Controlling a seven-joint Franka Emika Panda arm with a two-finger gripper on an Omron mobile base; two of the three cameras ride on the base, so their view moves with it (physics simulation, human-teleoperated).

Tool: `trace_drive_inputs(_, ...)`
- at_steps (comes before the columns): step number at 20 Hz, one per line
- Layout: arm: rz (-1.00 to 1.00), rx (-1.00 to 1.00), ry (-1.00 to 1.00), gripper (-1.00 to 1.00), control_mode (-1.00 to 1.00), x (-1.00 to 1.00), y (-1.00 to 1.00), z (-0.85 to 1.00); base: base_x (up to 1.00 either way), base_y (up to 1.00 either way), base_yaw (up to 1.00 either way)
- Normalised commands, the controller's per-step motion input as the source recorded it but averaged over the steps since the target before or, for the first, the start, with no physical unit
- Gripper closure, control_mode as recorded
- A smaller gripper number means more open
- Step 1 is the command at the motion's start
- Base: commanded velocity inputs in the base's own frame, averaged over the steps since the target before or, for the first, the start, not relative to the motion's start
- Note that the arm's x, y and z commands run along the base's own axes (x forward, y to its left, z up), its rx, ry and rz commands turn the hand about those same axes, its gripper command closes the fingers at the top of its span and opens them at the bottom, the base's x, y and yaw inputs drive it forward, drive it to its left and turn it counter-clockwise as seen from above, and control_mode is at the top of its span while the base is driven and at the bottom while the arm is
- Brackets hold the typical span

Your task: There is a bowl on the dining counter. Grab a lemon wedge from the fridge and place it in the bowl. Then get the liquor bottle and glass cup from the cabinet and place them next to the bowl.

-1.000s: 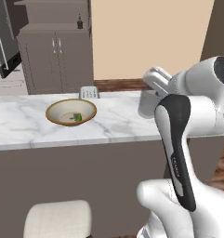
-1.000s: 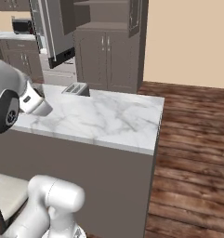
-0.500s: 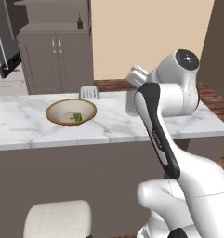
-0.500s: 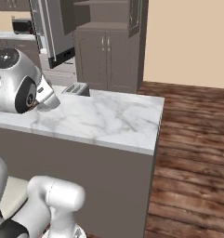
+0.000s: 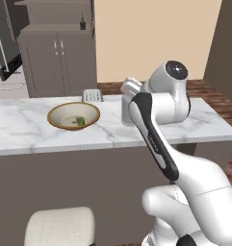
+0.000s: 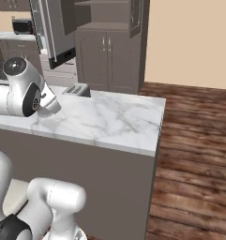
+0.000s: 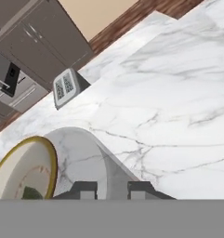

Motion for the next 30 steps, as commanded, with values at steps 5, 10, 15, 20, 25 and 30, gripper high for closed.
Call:
trace_drive_inputs(5,0.01,0.0,0.0,1.0,-1.0,0.39,0.15,-0.28,0.0,0.0,0.0)
trace_drive_inputs(10,0.0,0.0,0.0,1.0,-1.0,0.44,0.09,-0.04,0.0,0.0,0.0)
trace_drive_inputs(15,0.04,0.0,0.02,1.0,-1.0,0.34,0.19,-0.19,0.0,0.0,0.0)
trace_drive_inputs(20,0.06,0.0,0.03,1.0,-1.0,0.12,0.09,-0.29,0.0,0.0,0.0)
trace_drive_inputs(25,0.04,0.0,0.0,1.0,-1.0,0.12,0.07,-0.21,0.0,0.0,0.0)
trace_drive_inputs(30,0.02,0.0,0.0,1.0,-1.0,0.27,0.09,-0.09,0.0,0.0,0.0)
